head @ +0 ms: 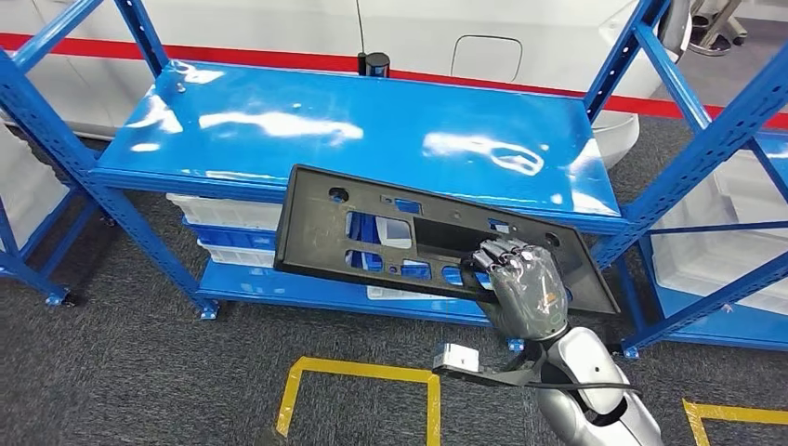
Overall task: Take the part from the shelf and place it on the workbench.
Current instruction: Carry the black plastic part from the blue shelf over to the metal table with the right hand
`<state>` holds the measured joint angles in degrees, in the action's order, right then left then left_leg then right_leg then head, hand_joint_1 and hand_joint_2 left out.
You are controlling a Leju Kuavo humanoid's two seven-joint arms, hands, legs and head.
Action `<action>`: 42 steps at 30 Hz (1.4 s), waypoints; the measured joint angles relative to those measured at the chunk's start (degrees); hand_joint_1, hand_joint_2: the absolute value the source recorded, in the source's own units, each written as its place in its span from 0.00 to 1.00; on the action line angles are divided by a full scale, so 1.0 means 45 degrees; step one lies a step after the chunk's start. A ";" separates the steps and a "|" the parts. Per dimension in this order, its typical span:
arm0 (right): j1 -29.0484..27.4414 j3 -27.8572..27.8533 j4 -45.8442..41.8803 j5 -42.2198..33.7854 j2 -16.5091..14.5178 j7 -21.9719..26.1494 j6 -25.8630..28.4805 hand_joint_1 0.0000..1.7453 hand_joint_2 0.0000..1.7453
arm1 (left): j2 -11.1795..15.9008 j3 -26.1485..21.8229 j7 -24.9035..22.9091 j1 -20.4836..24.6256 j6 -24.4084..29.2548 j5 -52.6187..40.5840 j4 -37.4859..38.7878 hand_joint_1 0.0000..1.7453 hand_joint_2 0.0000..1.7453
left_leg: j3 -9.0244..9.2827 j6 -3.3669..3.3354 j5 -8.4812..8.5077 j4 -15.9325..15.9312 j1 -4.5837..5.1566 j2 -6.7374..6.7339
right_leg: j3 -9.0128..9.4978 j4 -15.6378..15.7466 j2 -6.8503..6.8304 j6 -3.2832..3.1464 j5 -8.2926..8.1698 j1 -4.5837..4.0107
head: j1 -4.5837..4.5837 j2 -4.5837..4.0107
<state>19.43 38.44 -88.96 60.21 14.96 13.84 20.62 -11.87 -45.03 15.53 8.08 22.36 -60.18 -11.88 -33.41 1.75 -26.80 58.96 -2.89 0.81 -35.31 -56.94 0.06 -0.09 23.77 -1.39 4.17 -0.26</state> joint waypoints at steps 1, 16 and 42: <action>-0.0101 -0.0021 -0.0073 0.0079 0.0034 -0.0047 0.0025 0.86 1.00 | -0.0002 0.0002 -0.0015 0.0007 -0.0013 -0.0038 -0.0001 0.00 1.00 | -0.0067 -0.0092 0.0049 0.0005 0.0007 -0.0002 | -0.0192 -0.0359 -0.0004 0.0024 0.0246 0.0053 | 0.0004 0.0000; -0.0534 -0.0291 -0.0869 0.0486 0.0126 -0.0330 -0.0057 0.86 1.00 | -0.0112 0.0005 -0.0075 0.0092 0.0011 -0.0071 -0.0009 0.00 1.00 | -0.0873 -0.0089 0.1007 -0.0319 0.0099 -0.0218 | 0.1924 0.1183 -0.0102 -0.0365 0.0664 -0.0046 | -0.0051 0.0000; 0.0401 -0.0317 -0.0374 -0.0199 -0.0018 0.0170 -0.0799 0.86 1.00 | -0.0148 -0.0016 0.0024 0.0121 -0.0017 0.0324 -0.0009 0.00 1.00 | -0.0717 -0.0184 0.1095 -0.0446 -0.0192 -0.0151 | 0.2016 0.0655 -0.0084 0.0224 0.1309 0.0287 | -0.0094 0.0000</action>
<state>21.23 37.01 -90.65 59.31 14.88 14.61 17.02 -12.54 -45.10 15.64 8.63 22.29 -58.72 -11.92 -36.63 0.92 -21.87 56.95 -3.76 0.13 -26.23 -53.99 -0.32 0.92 29.66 -0.10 3.75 -0.26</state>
